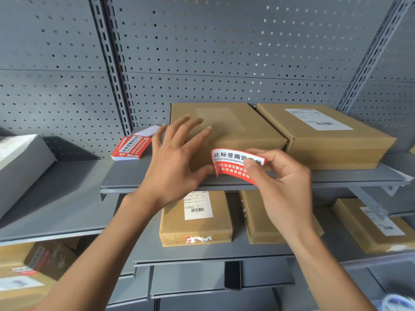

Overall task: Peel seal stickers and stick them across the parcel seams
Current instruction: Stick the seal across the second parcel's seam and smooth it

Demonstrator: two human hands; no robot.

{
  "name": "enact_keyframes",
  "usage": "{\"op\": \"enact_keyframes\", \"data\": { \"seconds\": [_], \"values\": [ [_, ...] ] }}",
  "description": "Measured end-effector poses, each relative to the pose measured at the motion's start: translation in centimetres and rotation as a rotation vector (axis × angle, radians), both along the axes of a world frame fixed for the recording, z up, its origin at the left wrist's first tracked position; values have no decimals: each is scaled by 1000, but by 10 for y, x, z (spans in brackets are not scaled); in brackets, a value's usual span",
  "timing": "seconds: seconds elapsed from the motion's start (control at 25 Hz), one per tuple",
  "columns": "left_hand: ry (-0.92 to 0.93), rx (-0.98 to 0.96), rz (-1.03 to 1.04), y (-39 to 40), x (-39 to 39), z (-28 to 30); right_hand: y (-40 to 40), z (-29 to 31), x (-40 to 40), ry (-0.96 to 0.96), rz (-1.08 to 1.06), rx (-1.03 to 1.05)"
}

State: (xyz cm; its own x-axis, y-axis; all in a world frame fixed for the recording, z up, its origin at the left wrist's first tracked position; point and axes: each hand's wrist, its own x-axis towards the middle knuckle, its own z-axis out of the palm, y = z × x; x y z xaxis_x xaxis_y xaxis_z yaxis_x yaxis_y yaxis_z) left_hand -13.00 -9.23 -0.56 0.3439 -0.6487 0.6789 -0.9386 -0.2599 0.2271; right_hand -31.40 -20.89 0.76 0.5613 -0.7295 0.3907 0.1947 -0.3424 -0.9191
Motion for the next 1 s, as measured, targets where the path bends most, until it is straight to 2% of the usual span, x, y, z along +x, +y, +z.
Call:
{"op": "enact_keyframes", "data": {
  "seconds": [0.12,0.24,0.48,1.0],
  "values": [
    [262,-328,-99,22,-19,0,-3,0,0,21,-20,22],
    [487,-412,-97,24,-44,1,-1,1,2,19,-23,27],
    [493,-371,-18,18,-52,-7,-1,0,4,40,-6,37],
    [482,-386,14,16,-56,-11,-7,-9,8,75,63,10]
  ]
}}
